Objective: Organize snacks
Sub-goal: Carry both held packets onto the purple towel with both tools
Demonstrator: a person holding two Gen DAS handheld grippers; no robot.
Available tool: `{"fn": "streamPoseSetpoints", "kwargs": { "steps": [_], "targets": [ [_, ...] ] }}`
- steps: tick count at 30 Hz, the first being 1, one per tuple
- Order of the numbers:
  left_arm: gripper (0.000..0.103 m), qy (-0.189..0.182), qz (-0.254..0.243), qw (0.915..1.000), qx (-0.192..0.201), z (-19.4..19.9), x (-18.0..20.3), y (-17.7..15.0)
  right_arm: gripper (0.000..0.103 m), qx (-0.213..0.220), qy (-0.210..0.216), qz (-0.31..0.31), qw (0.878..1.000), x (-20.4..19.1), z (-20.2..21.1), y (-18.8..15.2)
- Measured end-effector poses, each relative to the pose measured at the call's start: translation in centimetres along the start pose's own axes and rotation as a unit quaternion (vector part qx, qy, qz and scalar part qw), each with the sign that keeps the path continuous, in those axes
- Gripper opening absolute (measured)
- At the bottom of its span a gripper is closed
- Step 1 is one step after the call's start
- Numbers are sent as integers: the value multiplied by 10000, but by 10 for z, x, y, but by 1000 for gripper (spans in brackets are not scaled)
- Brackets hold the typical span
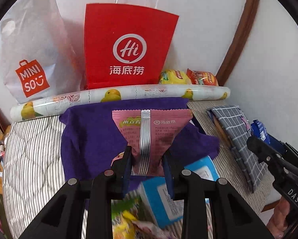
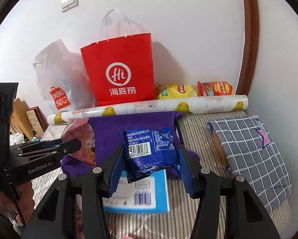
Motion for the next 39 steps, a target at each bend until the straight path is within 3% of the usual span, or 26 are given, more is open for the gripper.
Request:
{"fn": "streamPoseSetpoints", "kwargs": {
  "steps": [3,6,18,27,33,39],
  "targets": [
    [28,125,-8,9999,-7,-10,-12,8,52,-12,-5,4,10000,-2,-17,9],
    [28,542,-103,9985,14,-19,-27,17,52,-19,-20,43,10000,-6,-34,18],
    [28,584,205,9974,-366,-60,-73,21,52,-242,-7,174,9996,-12,-100,33],
    [28,350,462,9959,-693,-98,-85,10,52,-690,88,330,9970,-11,-153,31],
    [28,301,545,9925,-1048,-120,-92,-7,54,-1101,21,83,9939,0,-193,19],
    [28,330,542,9921,-1078,-125,-91,-8,54,-1436,28,-113,9896,8,-213,8]
  ]
}}
Point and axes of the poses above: each gripper's, at about its wrist camera, not at the fingertips, and z roughly against the way its jaws point, x to its right, y to its top, the point moved 8 cm from there along -z, roughly the way its jaws point, and after that the axes turned 15 degrees about -z, right-handed, at the moved point
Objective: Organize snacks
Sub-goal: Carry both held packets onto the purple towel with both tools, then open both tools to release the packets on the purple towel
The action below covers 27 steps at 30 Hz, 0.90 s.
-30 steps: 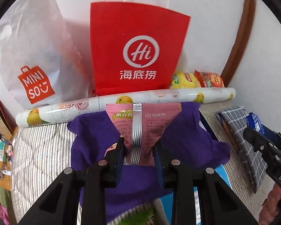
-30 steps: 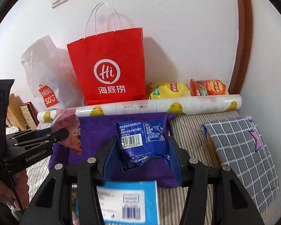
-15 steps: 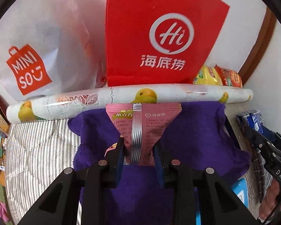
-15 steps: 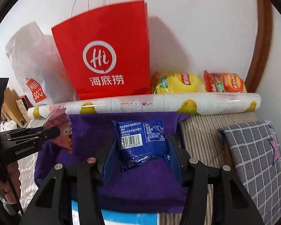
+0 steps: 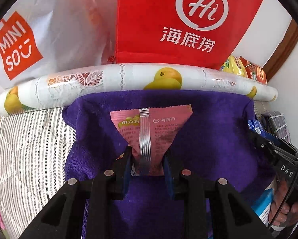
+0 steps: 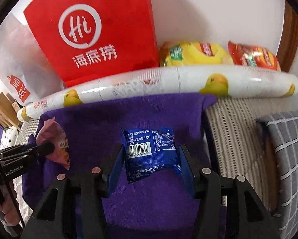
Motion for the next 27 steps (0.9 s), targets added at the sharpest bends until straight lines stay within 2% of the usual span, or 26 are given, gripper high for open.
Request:
{"fn": "streamPoseSetpoints", "kwargs": {
  "steps": [8,14,22,23,25,27],
  "targets": [
    [28,-125,-84,9999,35,-1,8,4,57,-30,-98,68,9999,1,-3,-3],
    [28,-197,-114,9997,38,-3,13,6,60,100,-193,224,9995,-4,2,-1],
    [28,-354,-118,9993,1,2,16,5,77,97,-263,323,9991,-7,17,-8],
    [30,-374,-134,9992,14,3,17,5,77,121,-290,337,9989,-8,19,-8],
    [48,-368,-195,9991,82,9,20,7,77,138,-281,344,9989,-10,26,-11],
    [59,-321,-279,9988,247,19,22,10,78,176,-229,330,9990,-13,36,-14]
  ]
}}
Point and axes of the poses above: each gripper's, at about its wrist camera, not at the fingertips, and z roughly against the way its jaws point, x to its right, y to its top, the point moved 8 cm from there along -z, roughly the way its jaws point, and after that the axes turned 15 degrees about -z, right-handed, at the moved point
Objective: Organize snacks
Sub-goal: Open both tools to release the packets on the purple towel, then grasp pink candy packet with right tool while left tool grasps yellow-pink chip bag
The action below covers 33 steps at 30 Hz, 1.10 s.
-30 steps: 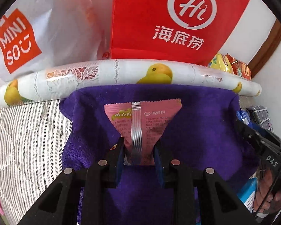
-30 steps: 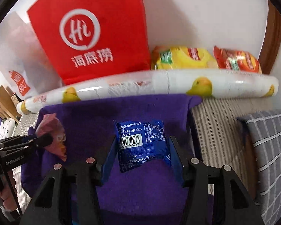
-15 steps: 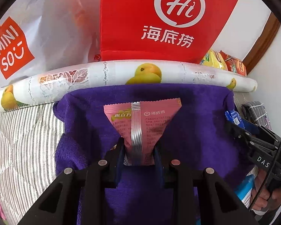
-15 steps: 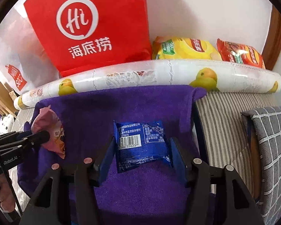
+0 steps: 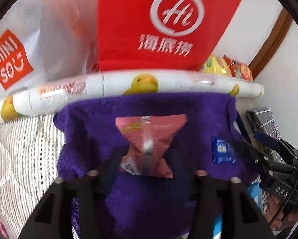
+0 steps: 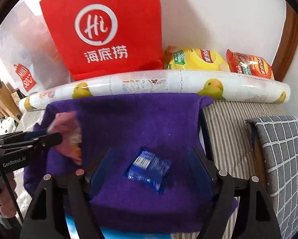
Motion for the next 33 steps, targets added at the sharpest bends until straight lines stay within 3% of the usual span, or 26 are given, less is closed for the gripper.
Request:
{"fn": "streamPoseSetpoints", "kwargs": {
  "steps": [5,10,12,17,26,30,33],
  "targets": [
    [61,148,-200,9995,192,22,8,6,78,99,-53,-76,9999,-2,27,-2],
    [61,215,-257,9986,409,49,15,10,79,128,190,-282,9993,-7,66,-7],
    [61,214,-177,9984,502,60,17,8,86,252,123,-315,9991,-4,85,-10],
    [61,33,-38,9987,499,81,31,-12,95,565,-12,-307,9979,2,127,-21],
    [61,133,-13,9983,573,131,52,-59,95,674,167,-455,9965,15,168,-61],
    [61,139,16,9980,623,150,59,-77,95,814,-180,-313,9960,24,178,-82],
    [61,198,4,9977,651,162,62,-91,95,756,-108,-311,9966,27,181,-99]
  ]
}}
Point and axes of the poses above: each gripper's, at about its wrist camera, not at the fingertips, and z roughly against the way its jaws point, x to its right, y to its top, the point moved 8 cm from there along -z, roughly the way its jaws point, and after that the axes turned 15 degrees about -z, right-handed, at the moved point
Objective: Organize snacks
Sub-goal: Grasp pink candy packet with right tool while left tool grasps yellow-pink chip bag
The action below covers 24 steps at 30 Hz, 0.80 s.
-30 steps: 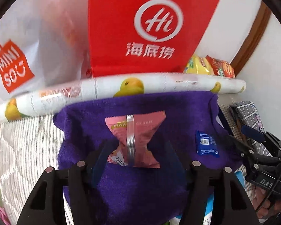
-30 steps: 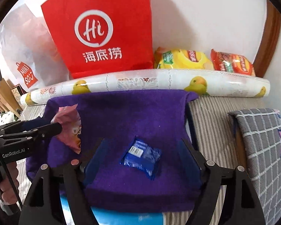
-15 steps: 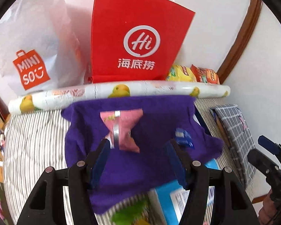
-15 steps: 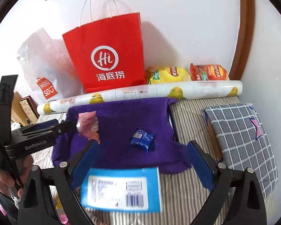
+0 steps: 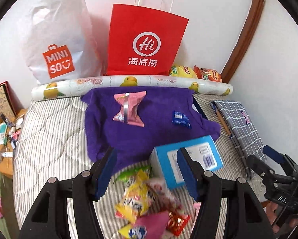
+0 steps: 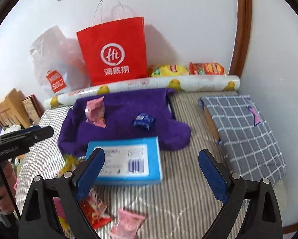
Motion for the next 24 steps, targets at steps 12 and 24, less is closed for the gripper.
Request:
{"fn": "streamPoseSetpoints", "kwargs": {
  "steps": [12,24],
  "targets": [
    [62,125,332,9990,-284,15,-10,-57,85,-445,496,85,9977,0,5,-74],
    [62,146,485,9979,-407,11,-19,-89,53,-1420,416,-221,9887,12,-32,-148]
  ]
}}
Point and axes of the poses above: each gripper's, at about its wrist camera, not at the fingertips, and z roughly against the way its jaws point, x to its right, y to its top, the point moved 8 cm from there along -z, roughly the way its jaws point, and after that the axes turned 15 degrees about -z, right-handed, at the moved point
